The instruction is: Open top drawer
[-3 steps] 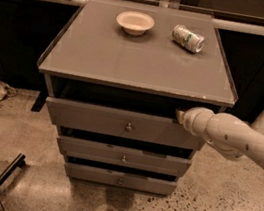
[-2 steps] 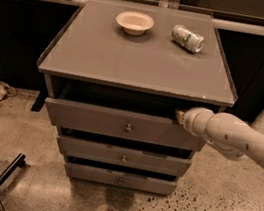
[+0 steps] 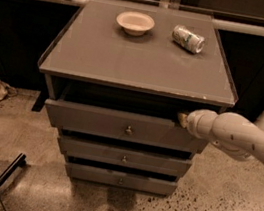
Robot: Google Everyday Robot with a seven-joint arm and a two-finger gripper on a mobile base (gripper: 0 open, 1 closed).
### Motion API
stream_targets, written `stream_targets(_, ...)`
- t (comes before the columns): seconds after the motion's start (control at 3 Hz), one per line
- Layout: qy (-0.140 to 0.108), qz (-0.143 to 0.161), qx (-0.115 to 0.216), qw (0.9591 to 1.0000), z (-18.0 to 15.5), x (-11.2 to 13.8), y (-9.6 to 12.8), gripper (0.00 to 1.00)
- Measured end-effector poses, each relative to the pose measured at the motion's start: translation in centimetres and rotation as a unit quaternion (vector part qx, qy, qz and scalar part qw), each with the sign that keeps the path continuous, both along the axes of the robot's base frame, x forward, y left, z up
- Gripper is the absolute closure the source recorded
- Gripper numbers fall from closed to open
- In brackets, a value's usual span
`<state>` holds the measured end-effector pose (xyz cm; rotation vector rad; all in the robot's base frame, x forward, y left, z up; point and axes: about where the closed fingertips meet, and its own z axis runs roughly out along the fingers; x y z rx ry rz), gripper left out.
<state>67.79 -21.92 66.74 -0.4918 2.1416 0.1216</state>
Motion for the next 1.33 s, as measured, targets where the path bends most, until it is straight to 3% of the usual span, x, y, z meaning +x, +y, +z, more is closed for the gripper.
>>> stream_targets(0.33,0.0,0.0,0.0,1.0,0.1,0.0,0.0,1.0)
stream_targets(1.0,0.026,-0.004,0.012,0.9996,0.4,-1.6,-0.6,1.0)
stream_targets(1.33,0.056,0.008,0.02,0.9982,0.1,-3.3,-1.1,1.0)
